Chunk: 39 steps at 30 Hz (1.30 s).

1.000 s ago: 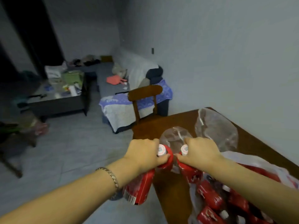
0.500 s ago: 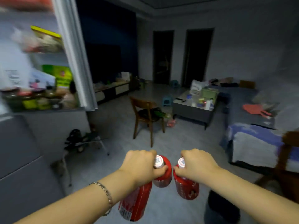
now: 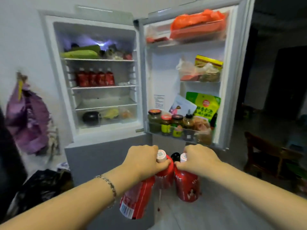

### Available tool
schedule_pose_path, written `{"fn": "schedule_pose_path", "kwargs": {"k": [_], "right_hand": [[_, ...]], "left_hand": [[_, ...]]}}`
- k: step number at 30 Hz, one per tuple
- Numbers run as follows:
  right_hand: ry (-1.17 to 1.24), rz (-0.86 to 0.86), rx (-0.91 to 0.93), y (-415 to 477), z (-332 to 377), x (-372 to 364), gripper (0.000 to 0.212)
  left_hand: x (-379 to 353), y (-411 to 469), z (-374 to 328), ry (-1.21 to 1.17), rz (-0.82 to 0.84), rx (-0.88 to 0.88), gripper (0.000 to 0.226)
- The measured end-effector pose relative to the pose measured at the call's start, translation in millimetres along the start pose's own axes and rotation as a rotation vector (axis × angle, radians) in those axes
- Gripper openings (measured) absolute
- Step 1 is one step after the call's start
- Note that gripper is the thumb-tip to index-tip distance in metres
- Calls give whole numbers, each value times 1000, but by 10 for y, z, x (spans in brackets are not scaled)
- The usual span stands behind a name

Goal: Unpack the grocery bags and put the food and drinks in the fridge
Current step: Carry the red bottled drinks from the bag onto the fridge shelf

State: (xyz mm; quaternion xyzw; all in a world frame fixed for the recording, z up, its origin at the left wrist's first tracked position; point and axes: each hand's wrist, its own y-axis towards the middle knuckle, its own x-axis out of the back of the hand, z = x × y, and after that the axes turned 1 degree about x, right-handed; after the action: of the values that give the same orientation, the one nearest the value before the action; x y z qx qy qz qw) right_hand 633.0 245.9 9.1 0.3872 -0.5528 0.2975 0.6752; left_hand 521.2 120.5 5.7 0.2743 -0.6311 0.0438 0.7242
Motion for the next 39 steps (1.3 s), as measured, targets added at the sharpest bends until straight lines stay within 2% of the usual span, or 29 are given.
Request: {"fn": "schedule_pose_path", "kwargs": {"k": [6,13,18,24,27,31,36,39], "right_hand": [[177,-127,152,1750,575,-6,38],[262,-216,294,3528,1256,313,30],[406,-301,340,4639,1776,410,25],[610,-542,302,5796,2362,428,31],[658,-598,277,6366,2665,394,33],[671,-596,248,7013,3053,211,31],[700,-471,193,7760,3525,-1,34],[675,-333,168,8185,3709,-60,53]], "left_hand": [[-34,850,1255,24,-148,275,39],[284,1937,2510,98,-270,481,39],[466,2573,3411,186,-361,509,37],[546,3236,4580,268,-484,508,41],[560,3519,5098,268,-499,509,42],[461,3842,5581,348,-484,515,43],[303,4109,5970,369,-464,530,42],[202,4144,6103,348,-451,547,44]]}}
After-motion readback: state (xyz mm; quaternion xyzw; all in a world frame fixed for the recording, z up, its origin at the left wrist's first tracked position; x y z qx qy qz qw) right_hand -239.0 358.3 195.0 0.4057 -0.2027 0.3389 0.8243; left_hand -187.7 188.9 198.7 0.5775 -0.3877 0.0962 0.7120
